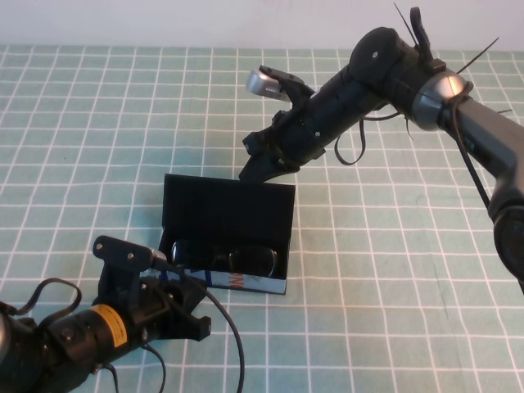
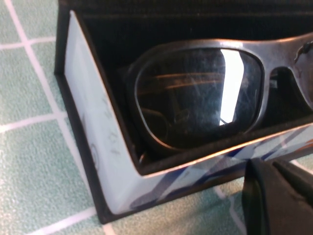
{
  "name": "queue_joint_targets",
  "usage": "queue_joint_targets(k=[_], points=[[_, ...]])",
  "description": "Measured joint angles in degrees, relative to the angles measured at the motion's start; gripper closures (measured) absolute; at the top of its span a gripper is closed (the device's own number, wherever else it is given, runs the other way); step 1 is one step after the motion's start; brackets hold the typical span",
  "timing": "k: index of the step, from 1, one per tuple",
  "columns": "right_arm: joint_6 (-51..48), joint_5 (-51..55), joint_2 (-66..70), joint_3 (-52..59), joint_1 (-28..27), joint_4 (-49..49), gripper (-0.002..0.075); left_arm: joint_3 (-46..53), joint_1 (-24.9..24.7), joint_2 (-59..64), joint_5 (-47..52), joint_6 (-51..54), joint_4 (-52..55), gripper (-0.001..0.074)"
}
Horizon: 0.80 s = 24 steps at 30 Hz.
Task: Return glasses to glasses case
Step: Close the glasses case
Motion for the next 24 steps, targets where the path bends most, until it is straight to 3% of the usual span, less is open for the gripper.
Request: queue_joint_targets(k=[7,14,24], points=[[0.0,0.0,-0.2,1.5,0.7,1.6,0.0737,0.0,0.0,0.2,-0.3,0.0,0.0,0.0734],[-1.0,0.0,-3.2,8.8,5.2,1.0,0.0737,0.0,0.0,0.3,-0.5,0.0,0.0,0.0734],[-1.4,0.0,-4.4,10.1,10.1,-5.5,0.0737,0.0,0.0,0.3,-0.5,0.1,0.0,0.0734]])
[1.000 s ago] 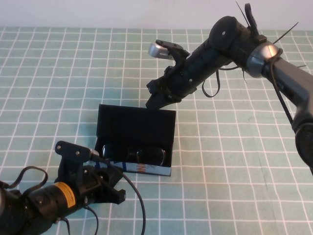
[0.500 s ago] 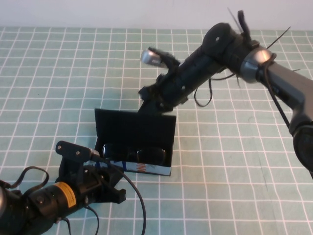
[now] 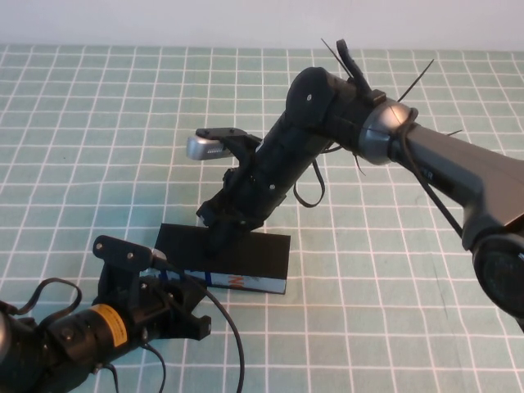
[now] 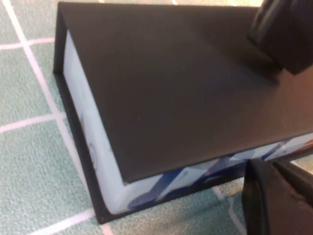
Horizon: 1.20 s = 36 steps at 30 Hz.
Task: Return glasses to glasses case
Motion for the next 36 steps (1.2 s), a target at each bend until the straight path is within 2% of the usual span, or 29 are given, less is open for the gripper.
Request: queue_joint_targets(k=[6,9,14,16,19,21,23,28,31,36], points=[[1.0,0.0,0.0,0.0,0.1,-0.7,0.0737,0.0,0.0,0.0,0.0,0.0,0.1,0.0734],[1.0,0.1,0.0,-1.0,0.2,-1.3,0.0737,0.0,0.0,-0.4,0.0,-0.1,3.6,0.0734],[0.6,0.1,-3.5,-4.7,0.1,-2.6,0.0737,-0.1,0.0,-5.1,-4.2,-2.3,26.8,0.0734],[0.4,0.3,-6.5,-6.8,-0.1,-2.6,0.0737,-1.1,0.0,-8.6,-5.1,-6.6,37.3,0.0734],[0.3,0.4,-11.6,-9.1,-0.5,-2.0,0.0737,-4.3,-0.1,-14.9,-2.6,-19.9,57.3,0.0734],[0.0,0.6,-15.2,-9.7,-0.5,-0.4,0.0737,-7.5,-0.1,-19.0,0.0,-33.1,70.9,0.0734],[-0.7,1.0,-18.3,-10.0,-0.4,0.7,0.0737,-10.7,-0.1,-22.5,2.1,-43.6,76.6,0.0734],[-0.6,1.9,-25.1,-9.9,-0.4,-0.6,0.0737,-17.6,0.4,-33.3,5.0,-56.9,80.4,0.0734],[2.7,2.2,-28.9,-9.9,-0.4,-8.8,0.0737,-20.8,0.4,-40.7,11.0,-61.5,80.8,0.0734],[8.3,2.6,-35.9,-8.9,-0.4,-27.2,0.0737,-21.6,0.4,-52.0,35.2,-62.2,80.5,0.0734]])
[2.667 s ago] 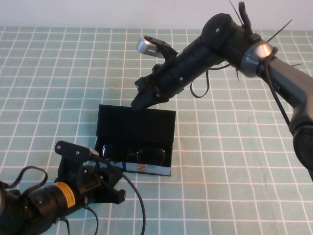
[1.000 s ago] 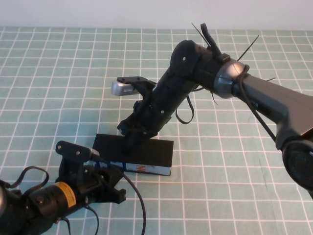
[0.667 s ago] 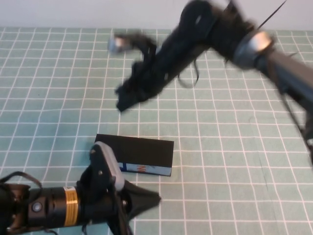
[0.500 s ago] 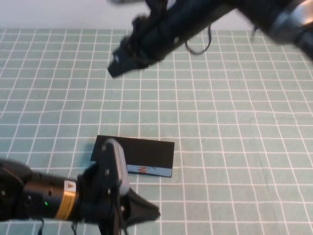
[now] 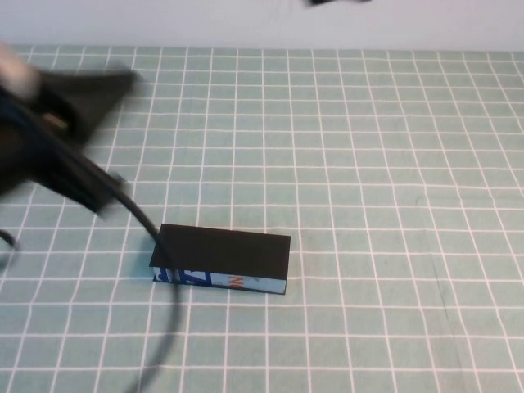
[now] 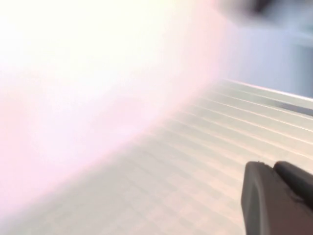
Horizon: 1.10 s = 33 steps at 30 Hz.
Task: Return glasses to glasses case
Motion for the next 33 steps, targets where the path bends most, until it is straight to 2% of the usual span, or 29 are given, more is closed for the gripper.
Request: queue_joint_targets(k=[2,4,7,9,11,12,15,18,24,27,33], points=[[1.1,0.0,-3.1,1.5,0.0,-4.0,0.0737,0.4,0.5,-2.8,10.3,4.8,-0.6,0.0734],[1.6,0.0,-6.4,3.9,0.0,-5.6,0.0737,1.1,1.2,-4.0,17.8,16.5,-7.0,0.0734],[1.8,0.1,-12.2,9.1,0.0,-6.6,0.0737,1.1,1.7,-4.0,32.1,53.5,-30.0,0.0734],[1.9,0.1,-16.0,14.0,0.0,-7.3,0.0737,1.0,1.8,-2.1,45.3,78.5,-47.2,0.0734],[1.9,-0.7,-19.7,19.9,0.0,-7.8,0.0737,1.3,1.8,0.0,52.4,92.0,-60.2,0.0734],[1.9,-1.8,-22.0,23.4,0.0,-7.8,0.0737,1.5,1.8,0.4,52.7,95.5,-66.9,0.0734],[3.9,-8.3,-29.3,35.1,0.0,-8.7,0.0737,1.6,1.8,-1.4,48.1,99.6,-82.9,0.0734],[8.8,-17.6,-38.9,49.0,0.0,-10.7,0.0737,1.6,1.8,-6.2,43.3,100.7,-90.9,0.0734],[16.7,-35.9,-59.6,77.4,0.0,-10.6,0.0737,1.6,1.8,-20.7,45.7,101.0,-100.1,0.0734],[18.0,-37.4,-66.3,86.8,0.0,-10.6,0.0737,1.6,1.8,-28.2,49.8,100.6,-102.0,0.0734],[18.2,-40.6,-78.2,98.8,0.0,-13.5,0.0737,1.5,1.8,-38.8,55.1,91.4,-102.5,0.0734]])
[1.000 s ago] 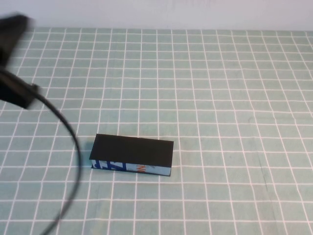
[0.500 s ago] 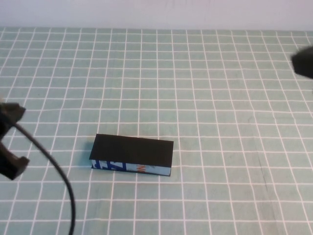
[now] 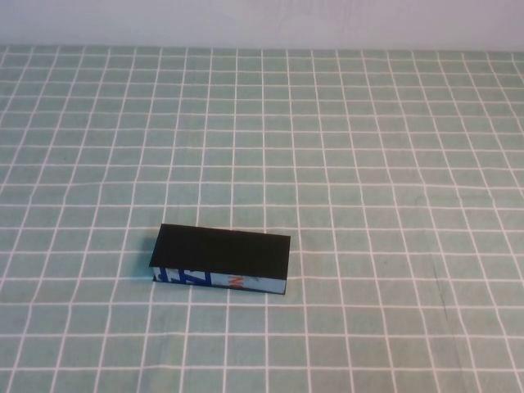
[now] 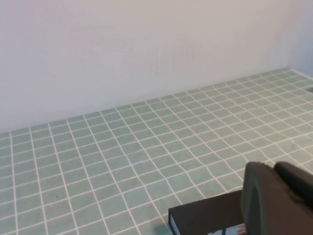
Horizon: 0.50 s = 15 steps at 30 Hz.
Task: Return glasses to glasses case
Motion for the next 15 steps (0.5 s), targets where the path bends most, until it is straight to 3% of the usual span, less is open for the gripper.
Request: queue_joint_targets(k=[7,15], points=[[0.1,1.9,-10.4,5.9,0.0,0.9,0.0737,-0.2,0.0,-2.2,6.8,-1.6,-0.3,0.0734],[0.1,6.3,-11.4,6.3,0.0,3.8,0.0737,-0.2,0.0,-2.2,7.7,-1.8,0.1,0.0734]])
